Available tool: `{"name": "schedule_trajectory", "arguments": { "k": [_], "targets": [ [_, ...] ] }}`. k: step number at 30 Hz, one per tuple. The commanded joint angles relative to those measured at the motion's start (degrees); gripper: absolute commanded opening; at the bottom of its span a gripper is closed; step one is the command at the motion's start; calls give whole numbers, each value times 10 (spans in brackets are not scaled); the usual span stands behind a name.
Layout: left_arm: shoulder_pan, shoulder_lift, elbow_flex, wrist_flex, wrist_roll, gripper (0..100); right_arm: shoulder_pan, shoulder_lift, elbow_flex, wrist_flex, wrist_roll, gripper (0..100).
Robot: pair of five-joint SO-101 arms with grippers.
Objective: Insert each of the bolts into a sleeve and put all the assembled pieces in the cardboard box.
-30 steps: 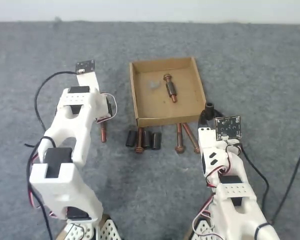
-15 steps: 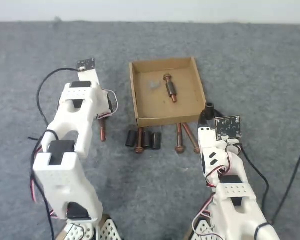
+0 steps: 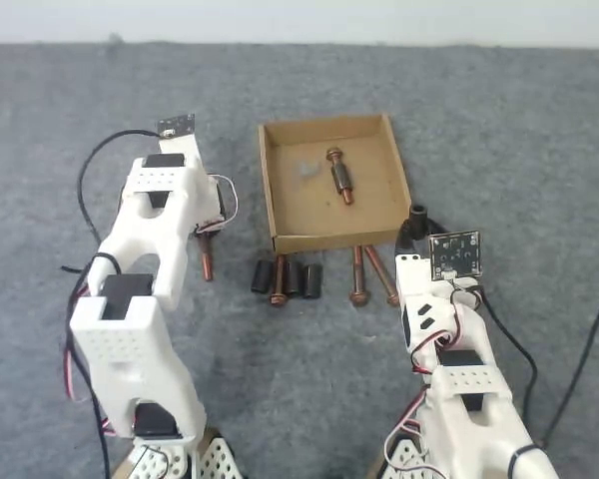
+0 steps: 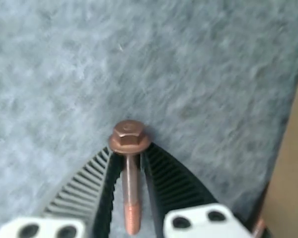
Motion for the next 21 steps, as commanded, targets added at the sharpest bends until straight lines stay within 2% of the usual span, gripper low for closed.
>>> {"name": "schedule_trajectory", "arguments": {
  "k": [1, 9, 15, 21],
  "targets": [
    [-1, -75, 47, -51, 7, 11, -5, -22, 6, 1, -4, 6],
    [-2, -230, 243, -222, 8, 11, -9, -22, 6, -3, -7, 6],
    [6, -331, 379, -363, 8, 12, -71, -22, 6, -58, -8, 6],
    [14, -370, 443, -447, 8, 12, -111, -22, -6, -123, -8, 6]
  ]
}}
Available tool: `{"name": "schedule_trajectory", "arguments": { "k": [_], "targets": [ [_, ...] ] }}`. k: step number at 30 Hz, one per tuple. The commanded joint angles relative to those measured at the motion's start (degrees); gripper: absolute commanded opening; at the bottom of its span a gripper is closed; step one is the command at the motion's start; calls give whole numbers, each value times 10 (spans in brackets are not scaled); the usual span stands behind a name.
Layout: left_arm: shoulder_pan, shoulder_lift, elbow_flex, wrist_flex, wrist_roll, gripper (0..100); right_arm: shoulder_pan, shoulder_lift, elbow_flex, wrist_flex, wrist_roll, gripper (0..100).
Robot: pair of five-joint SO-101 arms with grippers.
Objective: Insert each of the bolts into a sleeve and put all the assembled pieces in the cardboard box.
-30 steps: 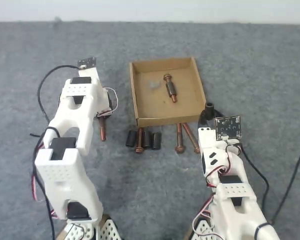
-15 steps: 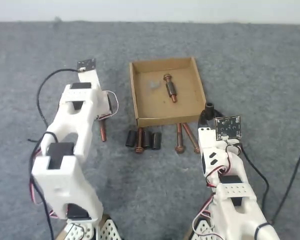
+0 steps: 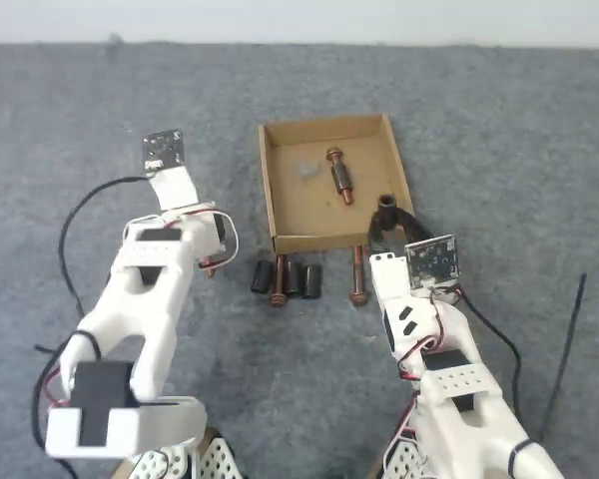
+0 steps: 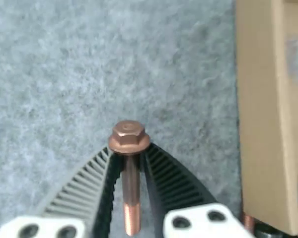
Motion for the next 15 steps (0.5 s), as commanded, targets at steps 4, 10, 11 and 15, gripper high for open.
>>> {"name": "schedule_trajectory", "arguments": {
  "k": [4, 10, 11, 15],
  "targets": [
    [1, -55, 22, -76, 9, 12, -45, -22, -46, -30, -8, 6],
    [1, -55, 22, -76, 10, 12, -78, 44, -110, -35, -9, 6],
    [1, -55, 22, -76, 10, 12, -77, 71, -125, -37, -9, 6],
    [2, -54, 22, -76, 10, 12, -77, 201, -162, -168, -9, 6]
  ]
}}
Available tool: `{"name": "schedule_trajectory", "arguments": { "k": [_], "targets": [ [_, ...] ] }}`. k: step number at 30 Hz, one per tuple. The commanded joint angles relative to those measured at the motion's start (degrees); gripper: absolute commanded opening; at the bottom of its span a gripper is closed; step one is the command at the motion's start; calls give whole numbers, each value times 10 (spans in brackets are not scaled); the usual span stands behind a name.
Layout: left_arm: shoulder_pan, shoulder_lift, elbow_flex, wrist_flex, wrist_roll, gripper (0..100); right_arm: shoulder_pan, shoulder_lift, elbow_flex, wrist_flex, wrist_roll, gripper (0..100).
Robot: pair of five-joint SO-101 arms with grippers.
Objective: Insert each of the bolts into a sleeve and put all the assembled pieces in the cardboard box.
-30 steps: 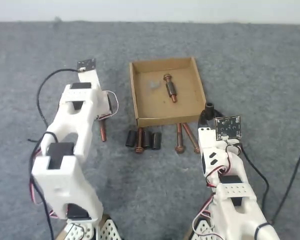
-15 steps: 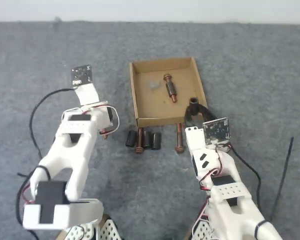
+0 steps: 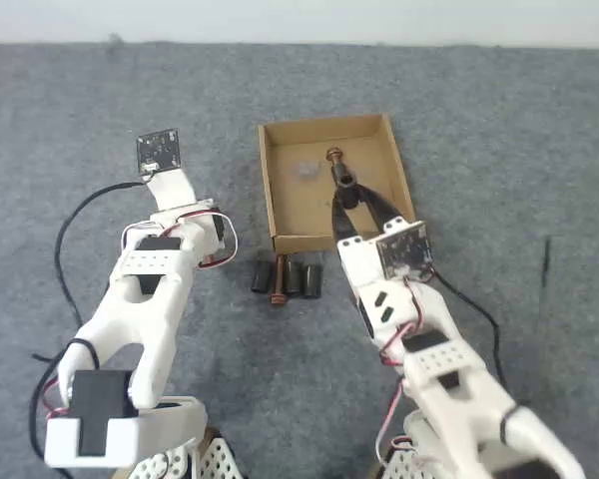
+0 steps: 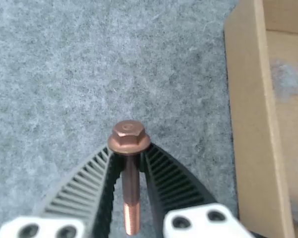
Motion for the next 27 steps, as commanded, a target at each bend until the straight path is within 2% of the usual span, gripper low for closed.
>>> {"name": "schedule_trajectory", "arguments": {
  "k": [1, 6, 11, 22, 27],
  "targets": [
    [4, -35, -7, -15, 6, 12, -7, 115, -63, -138, -5, 6],
    [4, -35, -7, -15, 6, 12, -7, 275, -89, -269, -4, 6],
    [4, -34, -8, -16, 5, 12, -8, 370, -72, -381, -4, 6],
    [4, -39, 30, -101, 7, 12, -60, 385, 91, -588, -4, 6],
    [4, -40, 29, -101, 8, 12, -58, 390, 113, -605, -4, 6]
  ]
}}
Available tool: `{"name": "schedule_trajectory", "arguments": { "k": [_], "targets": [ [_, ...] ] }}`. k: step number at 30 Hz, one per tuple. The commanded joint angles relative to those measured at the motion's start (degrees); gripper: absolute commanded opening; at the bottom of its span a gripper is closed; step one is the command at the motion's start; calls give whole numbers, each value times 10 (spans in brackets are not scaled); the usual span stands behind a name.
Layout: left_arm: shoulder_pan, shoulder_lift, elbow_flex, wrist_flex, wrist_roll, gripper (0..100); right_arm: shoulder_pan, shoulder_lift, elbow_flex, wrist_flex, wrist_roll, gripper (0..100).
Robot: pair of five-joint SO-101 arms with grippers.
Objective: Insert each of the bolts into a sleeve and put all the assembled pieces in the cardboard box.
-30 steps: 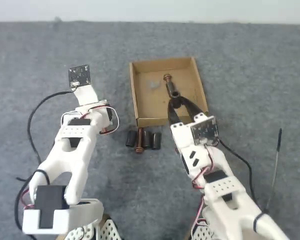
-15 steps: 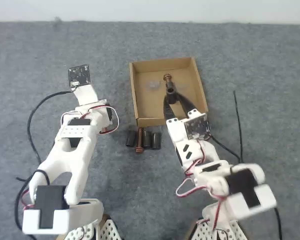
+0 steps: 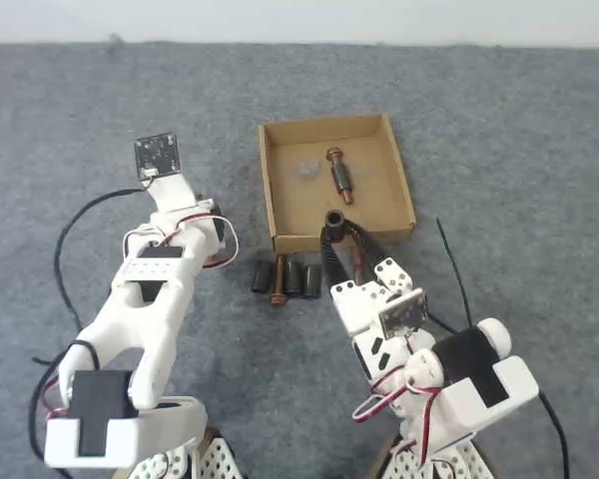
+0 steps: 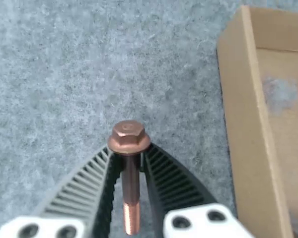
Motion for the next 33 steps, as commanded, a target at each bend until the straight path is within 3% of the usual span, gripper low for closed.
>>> {"name": "schedule_trajectory", "arguments": {
  "k": [1, 6, 13, 23, 33],
  "targets": [
    [4, -39, -8, -15, 7, 12, -3, 2, 12, -20, -2, 6],
    [29, -72, -9, -15, 7, 12, -5, 2, 12, -5, -2, 6],
    [66, -244, 33, -14, 7, 12, -6, 2, 11, -4, -3, 6],
    [174, -451, 73, -14, 6, 12, -30, 3, 11, -3, -3, 6],
    [278, -507, 69, -25, 4, 12, -48, 3, 11, 22, -1, 6]
  ]
}}
